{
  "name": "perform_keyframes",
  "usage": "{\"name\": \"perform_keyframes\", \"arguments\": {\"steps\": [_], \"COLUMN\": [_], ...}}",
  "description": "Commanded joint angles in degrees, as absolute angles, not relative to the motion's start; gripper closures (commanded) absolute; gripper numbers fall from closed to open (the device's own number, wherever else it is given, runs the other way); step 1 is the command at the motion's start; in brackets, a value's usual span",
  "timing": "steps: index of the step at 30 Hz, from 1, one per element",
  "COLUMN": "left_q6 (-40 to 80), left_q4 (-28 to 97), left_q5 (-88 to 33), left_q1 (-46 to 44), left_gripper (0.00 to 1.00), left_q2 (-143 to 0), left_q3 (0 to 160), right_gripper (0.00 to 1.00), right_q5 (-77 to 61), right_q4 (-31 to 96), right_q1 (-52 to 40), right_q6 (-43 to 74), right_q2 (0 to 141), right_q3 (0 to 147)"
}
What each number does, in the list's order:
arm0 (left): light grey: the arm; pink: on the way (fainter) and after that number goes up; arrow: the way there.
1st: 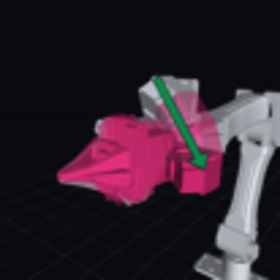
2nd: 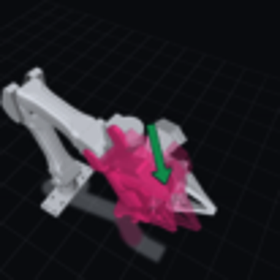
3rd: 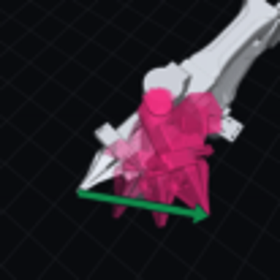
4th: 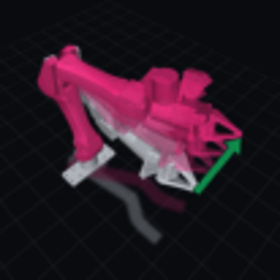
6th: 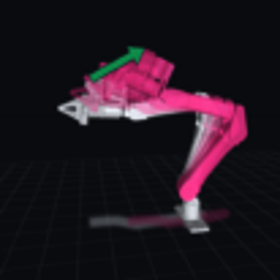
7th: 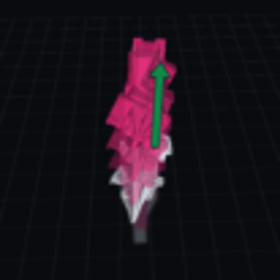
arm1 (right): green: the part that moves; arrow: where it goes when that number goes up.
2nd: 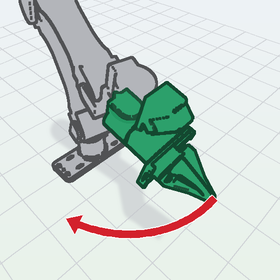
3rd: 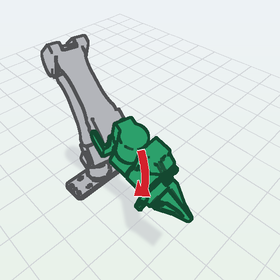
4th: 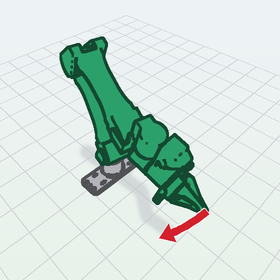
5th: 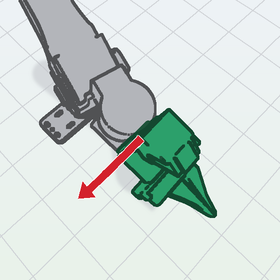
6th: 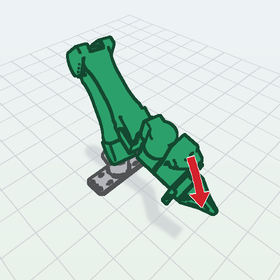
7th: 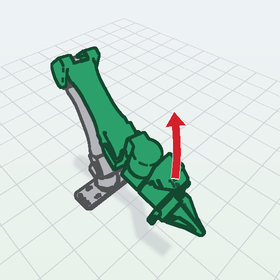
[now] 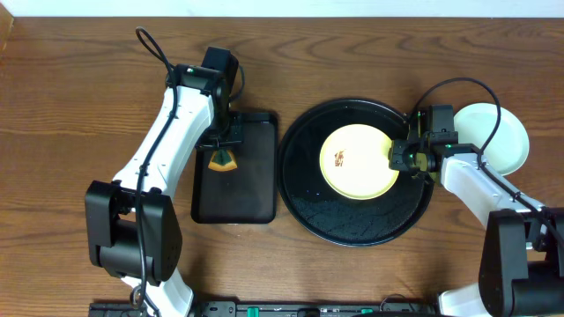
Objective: Clean dirty plates on tray and stack at the side
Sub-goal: 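Dip the sponge in left gripper into the small black tray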
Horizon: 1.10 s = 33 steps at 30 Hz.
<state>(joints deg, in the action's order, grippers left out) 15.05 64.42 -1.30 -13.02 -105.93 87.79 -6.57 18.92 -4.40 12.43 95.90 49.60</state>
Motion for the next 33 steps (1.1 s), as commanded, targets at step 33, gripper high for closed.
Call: {"name": "perform_keyframes", "arguments": {"steps": [33], "left_q6": [15.0], "left_q4": [59.3], "left_q5": [5.0], "left_q1": [-15.2], "left_gripper": [0.93], "left_q2": [-105.6], "left_q3": [86.9], "right_gripper": [0.99], "right_q5": [-6.7], "right_q4": [17.5], "right_q1": [-4.6], "right_q6": [11.5], "right_q2": [98.4], "right_q3": [49.3]}}
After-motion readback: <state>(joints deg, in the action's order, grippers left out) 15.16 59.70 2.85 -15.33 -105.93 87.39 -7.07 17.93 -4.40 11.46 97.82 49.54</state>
